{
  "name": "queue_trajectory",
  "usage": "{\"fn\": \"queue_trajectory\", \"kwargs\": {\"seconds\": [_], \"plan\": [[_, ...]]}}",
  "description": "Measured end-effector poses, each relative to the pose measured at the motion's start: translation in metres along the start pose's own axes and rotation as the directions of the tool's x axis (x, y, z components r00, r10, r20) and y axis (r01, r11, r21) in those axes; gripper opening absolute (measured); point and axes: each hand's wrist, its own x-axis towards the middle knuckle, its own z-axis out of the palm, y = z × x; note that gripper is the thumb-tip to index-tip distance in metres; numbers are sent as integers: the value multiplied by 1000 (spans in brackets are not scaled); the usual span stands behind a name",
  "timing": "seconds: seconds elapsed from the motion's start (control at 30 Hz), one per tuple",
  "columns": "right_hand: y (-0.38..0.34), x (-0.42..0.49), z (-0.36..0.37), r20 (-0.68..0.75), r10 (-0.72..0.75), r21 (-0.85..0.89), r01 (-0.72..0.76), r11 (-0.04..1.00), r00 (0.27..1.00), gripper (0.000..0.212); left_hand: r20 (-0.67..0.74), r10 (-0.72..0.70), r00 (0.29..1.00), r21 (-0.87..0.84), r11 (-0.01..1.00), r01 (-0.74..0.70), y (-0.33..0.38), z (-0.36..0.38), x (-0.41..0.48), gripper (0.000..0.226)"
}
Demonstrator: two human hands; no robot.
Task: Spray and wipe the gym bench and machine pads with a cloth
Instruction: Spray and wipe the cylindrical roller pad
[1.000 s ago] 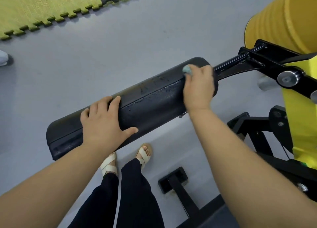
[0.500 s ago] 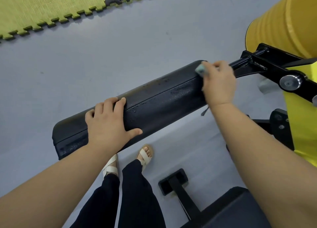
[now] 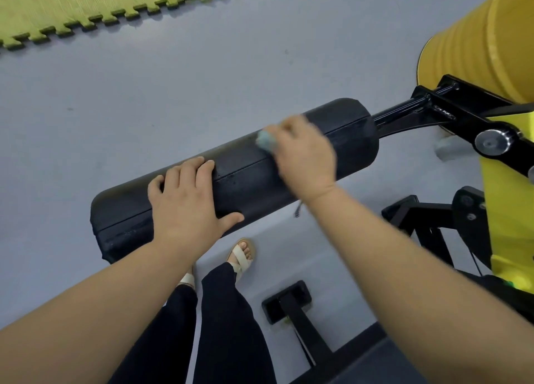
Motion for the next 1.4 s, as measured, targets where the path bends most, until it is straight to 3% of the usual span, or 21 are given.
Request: {"fn": "queue_trajectory", "kwargs": {"seconds": [0.13, 0.27, 0.33, 0.47, 0.53, 0.63, 0.73, 0.83, 0.93, 1.07, 1.13, 1.27, 1.33, 1.4], "plan": [[90, 19, -20, -113, 370, -95, -380, 920, 922, 29, 0, 21, 1000, 28, 999, -21, -2, 0, -2, 97], [73, 25, -17, -93, 505, -105, -513, 852, 858, 32, 15, 13, 1000, 49, 999, -14, 3, 3, -4, 96], [27, 21, -3, -48, 442, -72, -445, 893, 896, 29, 26, 9, 1000, 51, 999, -11, 4, 4, -6, 95], [-73, -4, 20, -38, 94, 151, -87, 985, 995, 8, -29, -1, 1000, -77, 997, -1, -3, -1, -3, 83], [-78, -12, 19, -15, -82, 199, 83, 976, 997, 15, -13, -27, 1000, -206, 978, 23, -16, -14, 5, 75], [-29, -4, 7, -67, -232, 60, 236, 970, 970, 19, 102, -22, 995, -229, 972, 45, -50, -25, 14, 90], [30, 5, -3, -169, -22, -126, 1, 992, 985, 20, 223, -74, 972, -169, 979, 113, -81, -27, 7, 103], [37, 3, -1, -180, 321, -128, -346, 929, 930, 28, 235, -103, 966, -228, 961, 158, -101, -23, -3, 108], [-2, -2, 11, -127, 462, -69, -472, 879, 878, 31, 249, -112, 962, -327, 925, 192, -114, -19, -12, 116], [-93, -13, 33, -75, 267, 109, -258, 960, 961, 14, 229, -46, 972, -425, 894, 142, -122, -11, -19, 116], [-148, -26, 45, -78, 35, 187, -20, 982, 996, 15, 221, -31, 975, -466, 874, 133, -130, -8, -23, 122], [-200, -46, 44, 11, -292, 232, 281, 931, 956, 36, 208, 43, 977, -512, 856, 72, -145, 0, -30, 119], [-174, -40, 39, 38, -332, 147, 324, 935, 942, 37, 231, 32, 973, -526, 845, 97, -149, 0, -30, 130], [-128, -26, 31, 19, -254, 14, 254, 967, 967, 30, 247, 33, 968, -527, 843, 105, -151, -1, -30, 134]]}}
